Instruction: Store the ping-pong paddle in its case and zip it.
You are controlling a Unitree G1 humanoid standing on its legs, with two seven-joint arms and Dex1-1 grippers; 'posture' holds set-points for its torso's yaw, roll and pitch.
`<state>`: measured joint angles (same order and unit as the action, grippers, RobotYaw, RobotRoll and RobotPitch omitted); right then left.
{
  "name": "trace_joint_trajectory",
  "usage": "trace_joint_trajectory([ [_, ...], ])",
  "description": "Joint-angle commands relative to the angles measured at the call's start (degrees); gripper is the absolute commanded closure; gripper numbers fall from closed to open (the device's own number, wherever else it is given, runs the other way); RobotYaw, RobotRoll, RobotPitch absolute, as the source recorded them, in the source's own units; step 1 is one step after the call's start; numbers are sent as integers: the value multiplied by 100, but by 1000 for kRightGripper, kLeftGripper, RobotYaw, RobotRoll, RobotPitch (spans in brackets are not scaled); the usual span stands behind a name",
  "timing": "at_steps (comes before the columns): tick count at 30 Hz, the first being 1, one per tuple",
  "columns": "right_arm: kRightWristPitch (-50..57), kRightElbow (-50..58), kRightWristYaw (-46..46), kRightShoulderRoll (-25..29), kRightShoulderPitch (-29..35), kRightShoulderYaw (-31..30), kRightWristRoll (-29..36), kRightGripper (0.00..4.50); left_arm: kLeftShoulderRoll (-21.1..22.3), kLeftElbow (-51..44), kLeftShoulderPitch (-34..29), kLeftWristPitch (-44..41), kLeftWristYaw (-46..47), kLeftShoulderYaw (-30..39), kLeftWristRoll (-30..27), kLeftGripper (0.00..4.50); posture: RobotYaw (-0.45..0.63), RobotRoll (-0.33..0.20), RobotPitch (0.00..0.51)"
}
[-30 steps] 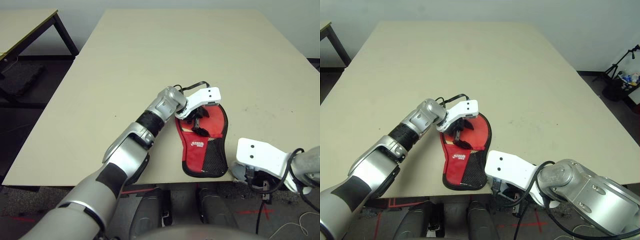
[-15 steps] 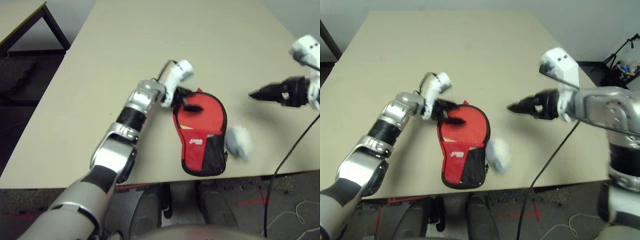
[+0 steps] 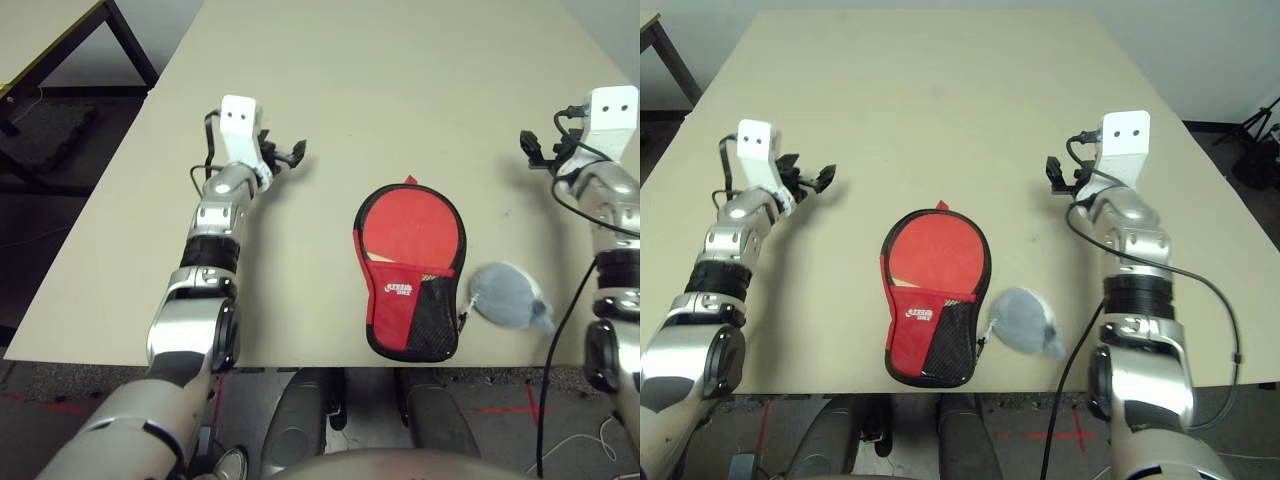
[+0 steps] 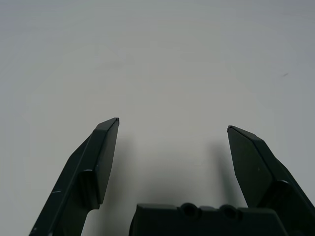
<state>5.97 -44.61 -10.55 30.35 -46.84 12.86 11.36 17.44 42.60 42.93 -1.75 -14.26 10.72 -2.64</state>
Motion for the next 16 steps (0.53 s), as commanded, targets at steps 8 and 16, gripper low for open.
trace_joint_trajectory([
  [8, -1157, -1947, -394, 200, -397, 219, -108, 25, -50, -636, -869, 407, 1147, 175, 61, 0, 28, 0, 179],
  [16, -1379, -2173, -208, 360, -353, 298, -152, 25, -137, -308, -754, 453, 1205, 152, -19, 0, -14, 0, 168],
])
